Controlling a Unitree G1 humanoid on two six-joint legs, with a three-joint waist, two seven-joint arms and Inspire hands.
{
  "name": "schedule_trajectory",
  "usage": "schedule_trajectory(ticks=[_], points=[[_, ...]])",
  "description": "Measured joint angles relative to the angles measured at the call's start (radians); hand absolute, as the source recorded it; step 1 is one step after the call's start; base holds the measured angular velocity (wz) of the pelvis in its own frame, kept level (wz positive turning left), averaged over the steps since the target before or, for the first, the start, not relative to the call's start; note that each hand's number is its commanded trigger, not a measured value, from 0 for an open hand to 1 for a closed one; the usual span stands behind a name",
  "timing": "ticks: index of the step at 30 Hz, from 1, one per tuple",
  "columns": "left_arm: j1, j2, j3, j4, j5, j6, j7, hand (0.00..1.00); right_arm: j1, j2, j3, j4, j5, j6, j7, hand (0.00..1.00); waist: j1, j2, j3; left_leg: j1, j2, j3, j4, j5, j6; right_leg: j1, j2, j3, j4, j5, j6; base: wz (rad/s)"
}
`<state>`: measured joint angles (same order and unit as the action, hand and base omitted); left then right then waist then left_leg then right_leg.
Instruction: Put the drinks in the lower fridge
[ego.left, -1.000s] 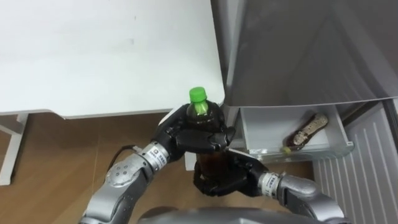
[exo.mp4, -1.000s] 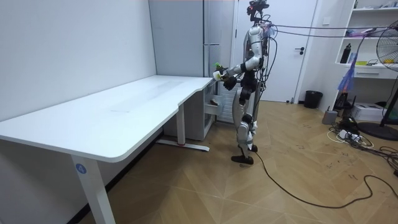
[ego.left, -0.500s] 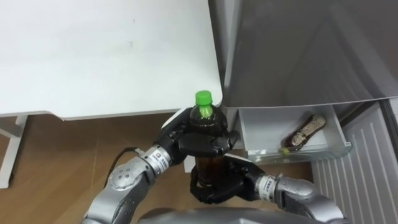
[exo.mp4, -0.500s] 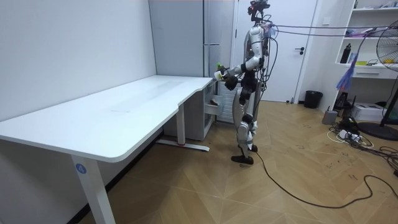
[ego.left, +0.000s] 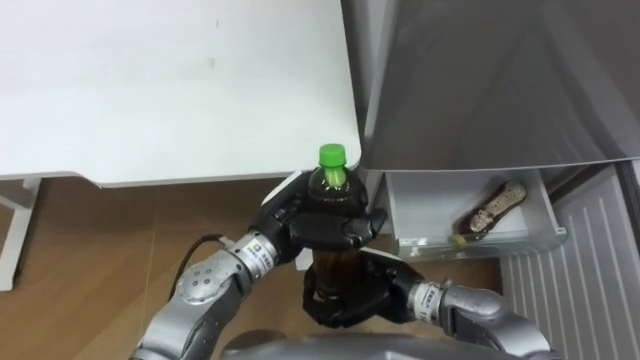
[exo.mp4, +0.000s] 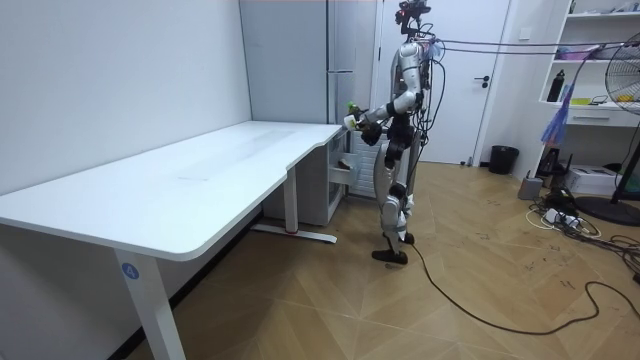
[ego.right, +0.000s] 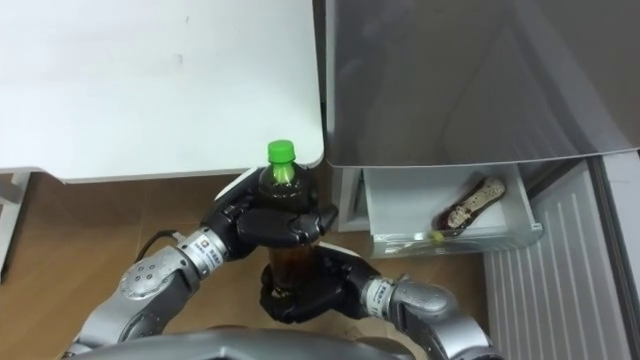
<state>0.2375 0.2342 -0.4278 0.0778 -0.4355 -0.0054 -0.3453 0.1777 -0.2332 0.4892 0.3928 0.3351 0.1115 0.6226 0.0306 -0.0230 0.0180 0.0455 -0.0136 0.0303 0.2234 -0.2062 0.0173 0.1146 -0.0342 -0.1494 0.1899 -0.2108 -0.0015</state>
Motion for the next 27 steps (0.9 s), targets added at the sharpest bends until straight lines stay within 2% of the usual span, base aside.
schedule_trajectory(ticks=[10,15,17,20,23,27], points=[[-0.001,0.015,0.006,0.000,-0.005,0.000,0.001,0.00,-0.022,-0.003,-0.017,0.000,0.003,0.000,-0.001,1.00,-0.002,0.004,0.0028,-0.001,0.001,-0.001,0.004,0.000,0.000,0.005,0.001,-0.003,0.003,0.000,0.000,0.00],[-0.005,0.016,0.026,-0.003,-0.004,0.000,0.001,0.00,-0.047,-0.004,-0.056,-0.006,0.059,0.000,-0.001,1.00,-0.001,0.007,0.0031,-0.018,0.002,-0.004,0.016,-0.001,0.001,-0.016,0.000,-0.004,0.016,0.000,0.000,0.00],[-0.006,0.015,0.048,-0.025,-0.003,0.000,0.003,0.00,-0.047,-0.006,-0.074,-0.016,0.086,0.000,-0.001,1.00,-0.001,0.012,0.0046,-0.019,0.001,-0.004,0.018,-0.001,0.001,-0.017,0.000,-0.007,0.015,0.002,-0.001,0.00],[-0.008,0.015,0.079,-0.065,-0.004,0.001,0.012,0.00,-0.047,-0.007,-0.081,-0.029,0.108,-0.001,-0.008,1.00,-0.003,0.021,0.0029,-0.018,0.001,-0.009,0.019,-0.001,0.001,-0.014,-0.001,-0.018,0.015,0.002,-0.001,0.04],[-0.008,0.020,0.077,-0.075,-0.004,0.001,0.015,0.00,-0.047,-0.008,-0.080,-0.029,0.119,-0.002,-0.011,1.00,-0.003,0.033,0.0015,-0.017,0.001,-0.010,0.019,-0.001,0.001,-0.013,-0.001,-0.018,0.015,0.002,-0.001,0.01],[-0.011,0.018,0.081,-0.115,-0.005,0.001,0.027,0.00,-0.045,-0.009,-0.080,-0.029,0.120,-0.002,-0.014,1.00,-0.003,0.036,0.0015,-0.015,0.001,-0.011,0.020,-0.001,0.000,-0.011,-0.001,-0.020,0.015,0.002,-0.001,0.00]])
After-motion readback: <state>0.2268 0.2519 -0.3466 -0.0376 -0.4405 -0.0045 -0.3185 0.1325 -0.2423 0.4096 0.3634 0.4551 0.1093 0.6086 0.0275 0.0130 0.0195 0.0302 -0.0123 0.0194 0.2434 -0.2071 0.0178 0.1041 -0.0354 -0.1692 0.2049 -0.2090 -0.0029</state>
